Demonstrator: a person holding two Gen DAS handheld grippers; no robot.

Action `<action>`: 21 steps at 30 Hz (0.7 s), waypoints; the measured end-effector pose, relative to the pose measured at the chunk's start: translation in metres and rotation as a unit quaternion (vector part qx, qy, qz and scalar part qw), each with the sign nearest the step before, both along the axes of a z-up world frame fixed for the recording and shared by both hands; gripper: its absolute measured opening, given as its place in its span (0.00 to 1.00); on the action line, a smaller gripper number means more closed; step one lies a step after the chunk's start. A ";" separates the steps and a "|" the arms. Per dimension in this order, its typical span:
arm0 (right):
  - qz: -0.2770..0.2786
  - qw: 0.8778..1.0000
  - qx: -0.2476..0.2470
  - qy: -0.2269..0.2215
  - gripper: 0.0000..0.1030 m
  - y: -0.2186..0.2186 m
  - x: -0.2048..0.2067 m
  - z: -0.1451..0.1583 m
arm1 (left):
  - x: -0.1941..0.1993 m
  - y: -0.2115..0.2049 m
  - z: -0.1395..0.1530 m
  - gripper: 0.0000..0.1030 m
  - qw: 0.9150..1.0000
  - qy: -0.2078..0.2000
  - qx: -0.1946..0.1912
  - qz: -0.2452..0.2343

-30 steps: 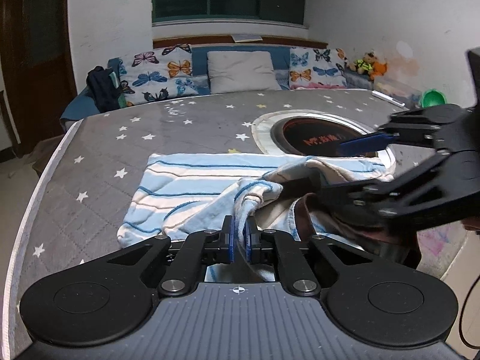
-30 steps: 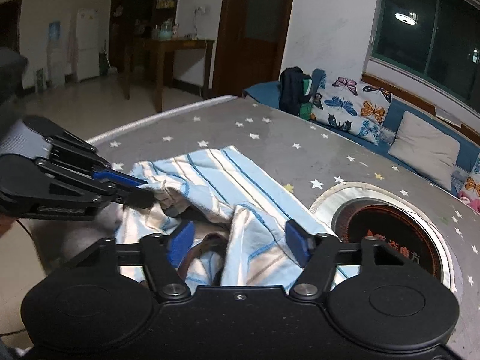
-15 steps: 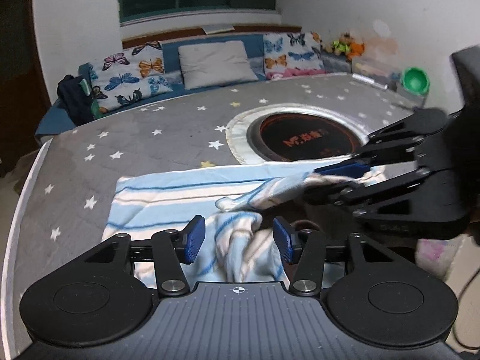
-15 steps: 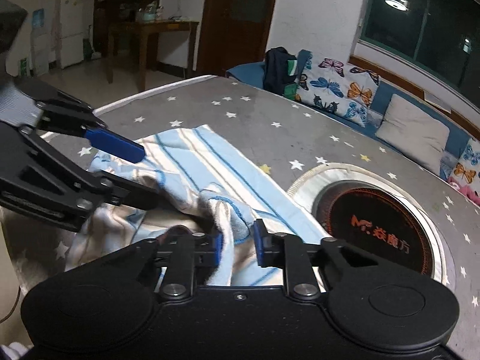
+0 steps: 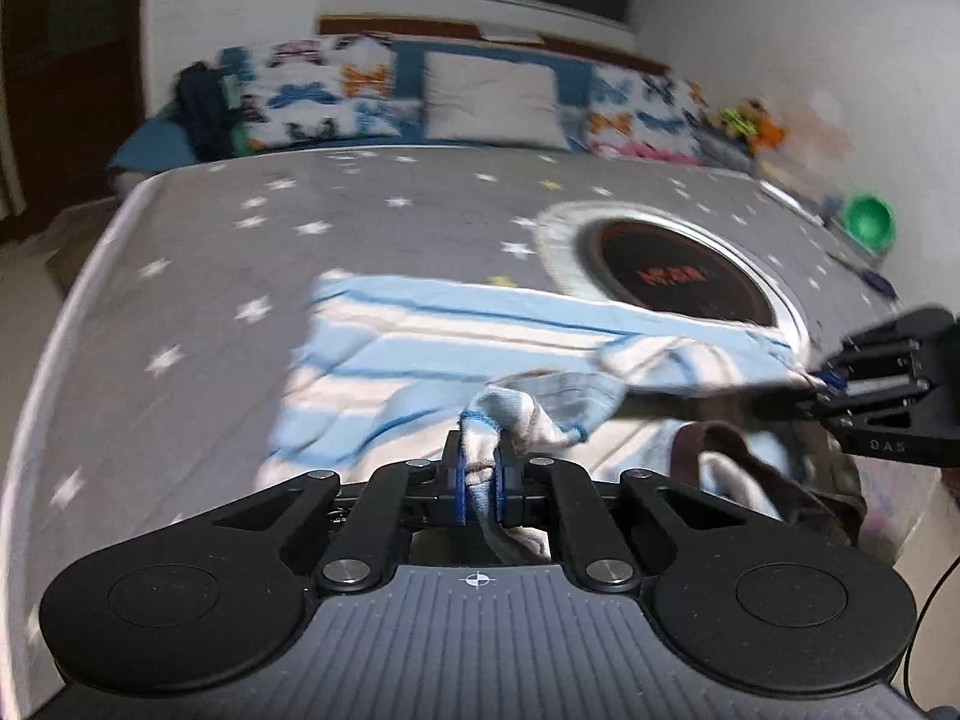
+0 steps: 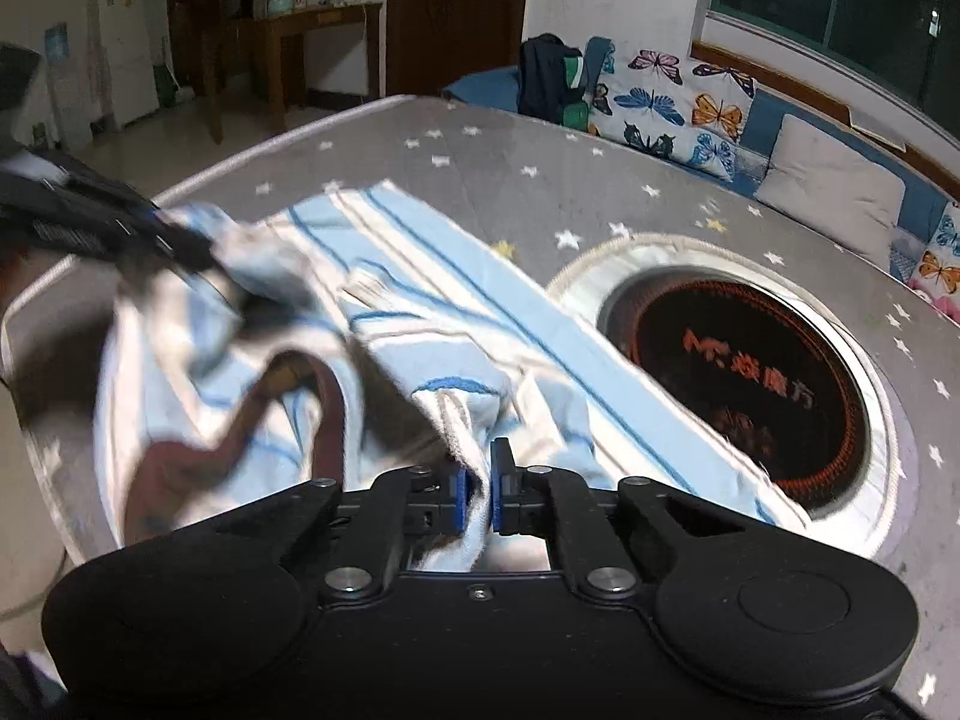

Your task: Fold clothes

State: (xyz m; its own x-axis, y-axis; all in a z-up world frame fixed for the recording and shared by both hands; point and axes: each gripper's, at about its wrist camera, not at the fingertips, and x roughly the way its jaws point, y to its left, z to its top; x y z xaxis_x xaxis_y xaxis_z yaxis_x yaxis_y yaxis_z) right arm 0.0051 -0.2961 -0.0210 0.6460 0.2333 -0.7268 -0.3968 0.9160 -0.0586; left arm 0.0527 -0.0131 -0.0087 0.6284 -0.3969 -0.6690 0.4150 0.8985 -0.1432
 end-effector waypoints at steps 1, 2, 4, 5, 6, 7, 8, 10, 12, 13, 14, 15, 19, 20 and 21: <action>-0.001 1.000 0.000 0.004 0.08 -0.002 -0.003 -0.001 | -0.005 0.008 -0.002 0.09 1.000 0.003 -0.002 0.009; -0.003 1.000 0.001 0.007 0.08 -0.004 -0.006 -0.003 | -0.010 0.015 -0.004 0.09 1.000 0.005 -0.003 0.018; -0.008 1.000 0.002 0.012 0.08 -0.007 -0.010 -0.005 | -0.018 0.023 -0.007 0.10 1.000 0.006 -0.002 0.027; -0.010 1.000 0.003 0.013 0.08 -0.008 -0.011 -0.006 | -0.020 0.024 -0.008 0.10 1.000 0.005 -0.001 0.028; -0.011 1.000 0.002 0.014 0.08 -0.008 -0.012 -0.006 | -0.023 0.025 -0.010 0.12 1.000 0.004 0.001 0.029; -0.009 1.000 0.000 0.013 0.08 -0.007 -0.013 -0.006 | -0.025 0.025 -0.011 0.17 1.000 0.002 0.003 0.030; -0.008 1.000 -0.002 0.011 0.08 -0.007 -0.013 -0.005 | -0.026 0.024 -0.012 0.20 1.000 -0.001 0.005 0.028; -0.006 1.000 -0.006 0.009 0.08 -0.005 -0.014 -0.003 | -0.026 0.022 -0.009 0.33 1.000 -0.004 0.007 0.027; -0.003 1.000 -0.010 0.006 0.08 -0.004 -0.015 -0.001 | -0.026 0.024 -0.007 0.34 1.000 -0.009 0.009 0.017; -0.002 1.000 -0.012 0.005 0.08 -0.003 -0.015 0.000 | -0.025 0.022 -0.007 0.36 1.000 -0.010 0.011 0.011; -0.001 1.000 -0.014 0.003 0.08 -0.003 -0.015 0.000 | -0.023 0.020 -0.006 0.37 1.000 -0.010 0.014 0.005; 0.000 1.000 -0.016 0.002 0.08 -0.002 -0.016 0.001 | -0.022 0.018 -0.006 0.38 1.000 -0.011 0.016 -0.002; 0.005 1.000 -0.024 -0.003 0.05 0.001 -0.017 0.005 | -0.014 0.012 -0.005 0.08 1.000 -0.005 0.016 -0.026; 0.006 1.000 -0.026 -0.005 0.05 0.001 -0.017 0.006 | -0.011 0.012 -0.005 0.08 0.999 -0.001 0.010 -0.030; 0.008 1.000 -0.028 -0.006 0.04 0.002 -0.018 0.006 | -0.008 0.015 -0.003 0.08 1.000 -0.003 0.004 -0.026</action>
